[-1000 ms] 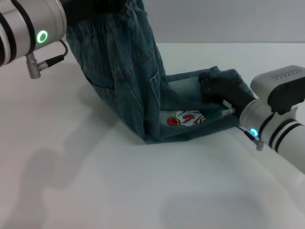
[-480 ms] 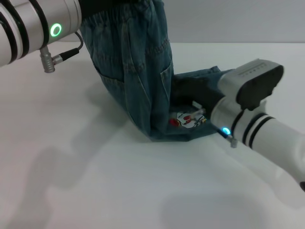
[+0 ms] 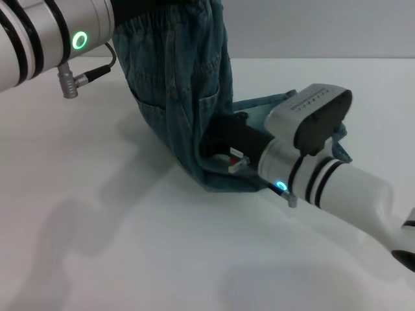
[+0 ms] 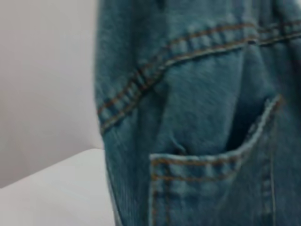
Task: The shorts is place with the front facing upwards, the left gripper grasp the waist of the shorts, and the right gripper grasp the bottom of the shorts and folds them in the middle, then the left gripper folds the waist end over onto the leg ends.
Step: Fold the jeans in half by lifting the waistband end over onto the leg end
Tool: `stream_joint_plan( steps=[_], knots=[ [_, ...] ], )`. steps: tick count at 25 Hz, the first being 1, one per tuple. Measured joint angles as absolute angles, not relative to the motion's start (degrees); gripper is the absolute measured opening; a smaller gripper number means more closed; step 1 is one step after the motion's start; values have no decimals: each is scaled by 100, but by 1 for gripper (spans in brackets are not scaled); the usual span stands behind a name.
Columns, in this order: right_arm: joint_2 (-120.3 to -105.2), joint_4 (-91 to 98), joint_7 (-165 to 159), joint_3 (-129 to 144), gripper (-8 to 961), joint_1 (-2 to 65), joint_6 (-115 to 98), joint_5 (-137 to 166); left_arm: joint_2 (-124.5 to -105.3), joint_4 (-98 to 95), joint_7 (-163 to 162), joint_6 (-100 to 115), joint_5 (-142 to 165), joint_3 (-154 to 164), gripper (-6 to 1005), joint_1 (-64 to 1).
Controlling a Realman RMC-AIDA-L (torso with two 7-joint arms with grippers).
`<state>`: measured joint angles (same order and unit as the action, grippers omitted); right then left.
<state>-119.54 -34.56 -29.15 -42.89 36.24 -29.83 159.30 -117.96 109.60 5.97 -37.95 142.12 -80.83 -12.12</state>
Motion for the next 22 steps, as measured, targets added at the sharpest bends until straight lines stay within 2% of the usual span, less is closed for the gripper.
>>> stream_joint_plan(
  steps=[6,22],
  knots=[
    [-11961,-3426,-3175,-4011,-1,3866,-2978,15928,-11795,10950,597,-3764,14211,-8067,80,-1213],
    [-11949,-2970,-3274,-4209,-1,3767,-3061,15944,-11796,10903,597,-3672,14212,-8007,81,-1185]
  ],
)
